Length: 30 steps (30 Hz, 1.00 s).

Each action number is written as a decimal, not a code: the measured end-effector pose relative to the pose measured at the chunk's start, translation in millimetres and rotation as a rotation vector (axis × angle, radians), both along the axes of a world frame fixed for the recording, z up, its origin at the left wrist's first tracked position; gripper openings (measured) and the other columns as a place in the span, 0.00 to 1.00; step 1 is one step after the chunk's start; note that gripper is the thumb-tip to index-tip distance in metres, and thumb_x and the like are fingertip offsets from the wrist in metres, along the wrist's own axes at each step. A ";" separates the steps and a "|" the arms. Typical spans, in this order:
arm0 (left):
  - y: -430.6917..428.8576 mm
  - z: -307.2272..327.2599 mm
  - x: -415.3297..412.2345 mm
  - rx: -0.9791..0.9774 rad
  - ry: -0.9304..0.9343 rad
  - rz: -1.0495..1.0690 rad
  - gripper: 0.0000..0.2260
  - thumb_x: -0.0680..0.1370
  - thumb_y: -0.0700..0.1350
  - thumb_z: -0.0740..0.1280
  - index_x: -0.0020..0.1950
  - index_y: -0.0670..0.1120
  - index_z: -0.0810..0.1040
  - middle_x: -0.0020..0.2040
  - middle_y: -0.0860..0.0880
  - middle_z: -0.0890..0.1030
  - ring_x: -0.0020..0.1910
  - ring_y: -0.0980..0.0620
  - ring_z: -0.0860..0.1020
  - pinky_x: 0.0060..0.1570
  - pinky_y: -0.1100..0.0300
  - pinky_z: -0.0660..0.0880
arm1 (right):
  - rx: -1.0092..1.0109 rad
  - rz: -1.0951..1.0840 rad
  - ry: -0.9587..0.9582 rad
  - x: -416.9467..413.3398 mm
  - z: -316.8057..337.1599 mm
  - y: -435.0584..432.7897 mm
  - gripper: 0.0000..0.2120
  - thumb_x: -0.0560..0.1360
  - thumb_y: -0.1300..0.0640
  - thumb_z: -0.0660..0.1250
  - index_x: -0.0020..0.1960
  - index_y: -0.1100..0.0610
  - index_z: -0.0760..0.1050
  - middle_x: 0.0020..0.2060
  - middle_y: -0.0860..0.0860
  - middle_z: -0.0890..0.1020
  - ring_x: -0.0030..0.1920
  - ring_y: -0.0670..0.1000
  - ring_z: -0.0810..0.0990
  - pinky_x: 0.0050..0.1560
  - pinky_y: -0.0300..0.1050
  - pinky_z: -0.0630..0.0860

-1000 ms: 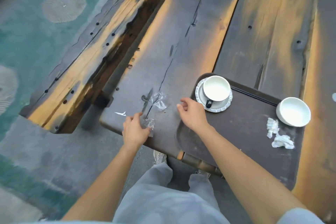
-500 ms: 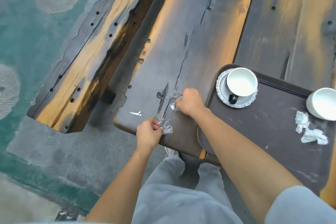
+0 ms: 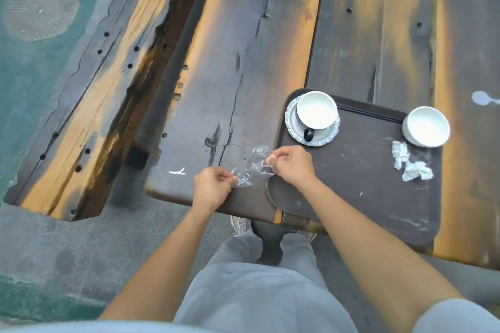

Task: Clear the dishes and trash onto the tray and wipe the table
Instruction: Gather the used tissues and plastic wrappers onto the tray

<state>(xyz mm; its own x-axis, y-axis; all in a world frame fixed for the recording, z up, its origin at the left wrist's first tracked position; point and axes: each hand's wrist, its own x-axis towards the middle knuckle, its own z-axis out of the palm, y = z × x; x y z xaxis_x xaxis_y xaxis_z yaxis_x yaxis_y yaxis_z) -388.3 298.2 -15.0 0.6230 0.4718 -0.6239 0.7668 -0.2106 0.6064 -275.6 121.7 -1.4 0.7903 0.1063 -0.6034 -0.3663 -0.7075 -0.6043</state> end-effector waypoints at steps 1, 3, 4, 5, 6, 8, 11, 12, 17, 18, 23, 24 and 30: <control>-5.4 1.9 4.1 -0.003 -0.003 -0.023 0.04 0.70 0.47 0.76 0.38 0.49 0.83 0.31 0.50 0.84 0.34 0.51 0.83 0.47 0.51 0.82 | 0.015 -0.044 0.003 -0.9 2.2 -9.5 0.03 0.69 0.52 0.74 0.38 0.52 0.84 0.30 0.47 0.85 0.35 0.46 0.84 0.50 0.47 0.82; -17.8 3.0 12.2 -0.014 -0.011 -0.066 0.05 0.70 0.47 0.76 0.36 0.50 0.82 0.31 0.50 0.84 0.33 0.52 0.82 0.46 0.51 0.82 | 0.049 -0.146 0.017 -1.8 6.0 -27.9 0.04 0.70 0.53 0.75 0.38 0.52 0.84 0.31 0.48 0.86 0.35 0.47 0.86 0.50 0.49 0.83; -24.8 3.6 16.6 -0.017 -0.018 -0.085 0.05 0.70 0.47 0.76 0.36 0.51 0.82 0.31 0.50 0.84 0.33 0.52 0.82 0.46 0.51 0.82 | 0.064 -0.188 0.024 -2.0 8.0 -36.4 0.04 0.70 0.54 0.75 0.38 0.53 0.84 0.31 0.48 0.86 0.35 0.48 0.86 0.49 0.50 0.84; -32.2 4.2 21.1 -0.013 -0.024 -0.107 0.05 0.70 0.47 0.76 0.36 0.51 0.82 0.32 0.51 0.84 0.34 0.52 0.83 0.46 0.51 0.82 | 0.076 -0.222 0.030 -2.4 9.7 -44.6 0.04 0.70 0.54 0.74 0.38 0.53 0.85 0.32 0.49 0.86 0.35 0.49 0.86 0.49 0.51 0.84; -39.9 6.0 25.7 -0.005 -0.031 -0.132 0.04 0.70 0.47 0.76 0.37 0.51 0.83 0.32 0.51 0.84 0.36 0.52 0.83 0.47 0.54 0.81 | 0.091 -0.255 0.032 -3.2 11.7 -52.1 0.04 0.71 0.55 0.74 0.39 0.54 0.85 0.32 0.49 0.86 0.35 0.49 0.86 0.48 0.51 0.84; -54.9 11.0 35.2 0.016 -0.049 -0.176 0.03 0.72 0.46 0.75 0.42 0.48 0.85 0.34 0.51 0.84 0.38 0.53 0.83 0.47 0.60 0.79 | 0.115 -0.307 0.036 -4.7 14.0 -65.7 0.03 0.72 0.56 0.73 0.41 0.55 0.85 0.32 0.50 0.87 0.36 0.51 0.86 0.47 0.52 0.84; -74.4 13.3 48.4 0.028 -0.067 -0.189 0.06 0.73 0.44 0.74 0.47 0.45 0.85 0.33 0.55 0.81 0.39 0.56 0.79 0.46 0.65 0.74 | 0.121 -0.346 0.019 -6.4 14.0 -85.0 0.03 0.73 0.56 0.73 0.42 0.54 0.85 0.32 0.50 0.87 0.37 0.51 0.86 0.47 0.51 0.84; -80.0 14.2 52.5 0.032 -0.068 -0.194 0.06 0.73 0.44 0.74 0.48 0.44 0.85 0.33 0.55 0.81 0.39 0.56 0.79 0.47 0.65 0.73 | 0.122 -0.358 0.015 -6.6 13.1 -90.6 0.04 0.73 0.56 0.72 0.41 0.54 0.85 0.32 0.49 0.87 0.36 0.50 0.86 0.47 0.51 0.84; -102.6 12.6 67.6 0.077 -0.033 -0.261 0.09 0.72 0.41 0.71 0.51 0.45 0.84 0.41 0.48 0.86 0.46 0.53 0.81 0.48 0.64 0.73 | 0.106 -0.361 0.029 -6.8 10.5 -115.4 0.08 0.73 0.57 0.68 0.38 0.48 0.83 0.33 0.46 0.87 0.37 0.47 0.86 0.51 0.49 0.83; -105.2 10.9 69.6 0.101 -0.029 -0.278 0.09 0.72 0.41 0.71 0.51 0.45 0.84 0.42 0.48 0.86 0.48 0.52 0.81 0.49 0.63 0.74 | 0.086 -0.340 0.030 -6.8 9.5 -119.4 0.10 0.73 0.57 0.67 0.37 0.48 0.84 0.33 0.47 0.87 0.38 0.48 0.86 0.51 0.49 0.83; -110.9 5.9 72.3 0.183 -0.022 -0.328 0.10 0.72 0.44 0.69 0.51 0.46 0.84 0.43 0.49 0.86 0.51 0.49 0.82 0.53 0.58 0.77 | -0.042 -0.143 0.038 -7.8 6.2 -133.0 0.13 0.75 0.57 0.62 0.42 0.52 0.86 0.39 0.51 0.87 0.47 0.53 0.81 0.39 0.36 0.74; -111.9 5.4 72.0 0.193 -0.028 -0.338 0.10 0.72 0.44 0.69 0.52 0.46 0.84 0.44 0.49 0.87 0.51 0.49 0.82 0.53 0.58 0.77 | -0.042 -0.131 0.044 -8.0 4.9 -135.2 0.13 0.76 0.57 0.62 0.43 0.50 0.87 0.39 0.48 0.87 0.46 0.51 0.81 0.36 0.31 0.71; -116.8 5.9 72.2 0.251 -0.039 -0.376 0.17 0.74 0.50 0.72 0.59 0.44 0.82 0.52 0.48 0.85 0.54 0.49 0.81 0.57 0.56 0.76 | -0.076 -0.063 0.009 -3.8 -2.7 -155.0 0.24 0.75 0.41 0.65 0.53 0.63 0.82 0.44 0.55 0.87 0.52 0.53 0.82 0.57 0.50 0.78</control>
<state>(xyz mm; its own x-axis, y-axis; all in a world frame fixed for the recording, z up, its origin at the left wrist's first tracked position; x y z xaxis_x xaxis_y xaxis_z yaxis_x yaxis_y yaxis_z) -316.1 181.5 -9.1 0.8009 0.3418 -0.4917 0.5863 -0.6147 0.5276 -279.4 -33.3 -4.0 0.7883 0.0102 -0.6153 -0.4171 -0.7262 -0.5465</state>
